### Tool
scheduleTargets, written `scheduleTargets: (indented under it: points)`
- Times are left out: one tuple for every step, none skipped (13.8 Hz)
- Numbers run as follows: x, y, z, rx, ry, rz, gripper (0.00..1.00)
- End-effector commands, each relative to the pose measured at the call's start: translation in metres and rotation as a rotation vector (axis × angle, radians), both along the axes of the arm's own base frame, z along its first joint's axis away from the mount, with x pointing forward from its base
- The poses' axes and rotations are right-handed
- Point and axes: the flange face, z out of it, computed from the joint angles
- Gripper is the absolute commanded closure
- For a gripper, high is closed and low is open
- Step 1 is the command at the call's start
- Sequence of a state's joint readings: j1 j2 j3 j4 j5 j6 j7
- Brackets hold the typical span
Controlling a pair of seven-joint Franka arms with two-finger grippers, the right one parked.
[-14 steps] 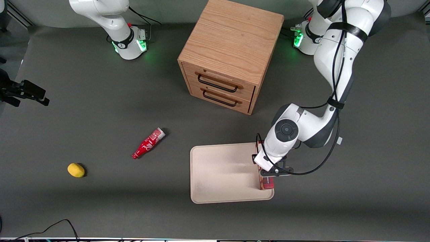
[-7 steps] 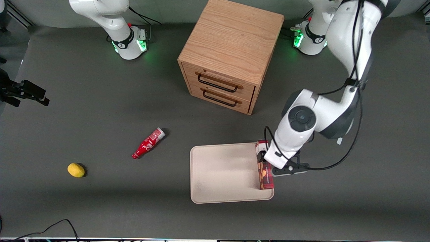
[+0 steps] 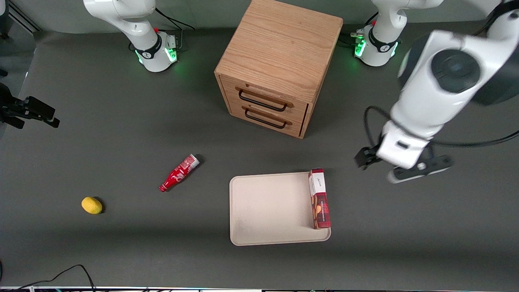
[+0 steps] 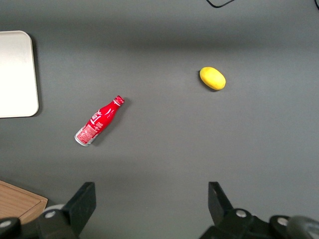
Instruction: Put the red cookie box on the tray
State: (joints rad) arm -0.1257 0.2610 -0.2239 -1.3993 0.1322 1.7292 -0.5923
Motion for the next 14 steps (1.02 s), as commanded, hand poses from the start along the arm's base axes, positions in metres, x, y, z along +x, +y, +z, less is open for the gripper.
scheduleTargets:
  points:
    - [-0.034,0.081,0.051,-0.038,0.077,-0.082,0.0]
    - [-0.046,0.107,0.064,-0.047,0.097,-0.097,0.0]
    - [-0.057,0.126,0.073,-0.047,0.111,-0.117,0.0]
    - [-0.069,0.147,0.08,-0.048,0.134,-0.14,0.0]
    - [-0.083,0.163,0.082,-0.053,0.159,-0.18,0.0]
    - [-0.098,0.179,0.081,-0.063,0.165,-0.188,0.0]
    - [-0.114,0.192,0.077,-0.089,0.158,-0.18,0.0]
    - [-0.126,0.2,0.072,-0.1,0.143,-0.168,0.0]
    - [-0.135,0.201,0.069,-0.103,0.14,-0.169,0.0]
    - [-0.137,0.201,0.07,-0.101,0.148,-0.172,0.0]
    - [-0.136,0.201,0.073,-0.096,0.155,-0.171,0.0]
    - [-0.133,0.202,0.074,-0.092,0.167,-0.172,0.0]
    - [-0.13,0.203,0.077,-0.08,0.174,-0.196,0.0]
    - [-0.125,0.204,0.081,-0.063,0.176,-0.223,0.0]
